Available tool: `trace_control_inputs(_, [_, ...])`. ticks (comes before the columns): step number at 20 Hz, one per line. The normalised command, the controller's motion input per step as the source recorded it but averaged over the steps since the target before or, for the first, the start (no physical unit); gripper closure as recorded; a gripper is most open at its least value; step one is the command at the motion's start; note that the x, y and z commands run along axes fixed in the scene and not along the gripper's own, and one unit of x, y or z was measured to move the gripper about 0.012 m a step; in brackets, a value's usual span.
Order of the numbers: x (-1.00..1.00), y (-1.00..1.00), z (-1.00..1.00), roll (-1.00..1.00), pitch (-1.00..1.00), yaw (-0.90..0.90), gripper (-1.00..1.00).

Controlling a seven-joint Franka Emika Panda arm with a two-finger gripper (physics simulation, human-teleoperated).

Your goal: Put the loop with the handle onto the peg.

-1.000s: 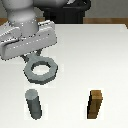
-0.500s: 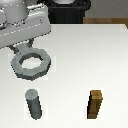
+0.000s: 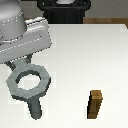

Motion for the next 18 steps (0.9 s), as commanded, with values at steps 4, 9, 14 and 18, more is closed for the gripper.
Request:
trace_control_inputs(4, [-0.25, 0.00, -0.50, 0.00, 0.00, 0.00, 1.00])
trace_control_inputs(9, [-0.40, 0.00, 0.00, 0.00, 0.00, 0.00, 1.00])
trace_control_inputs(14, [0.00, 0.00, -0.20, 0.00, 0.00, 0.00, 1.00])
trace_control_inputs(18, [0.00, 0.00, -0.75, 0.00, 0.00, 0.00, 1.00])
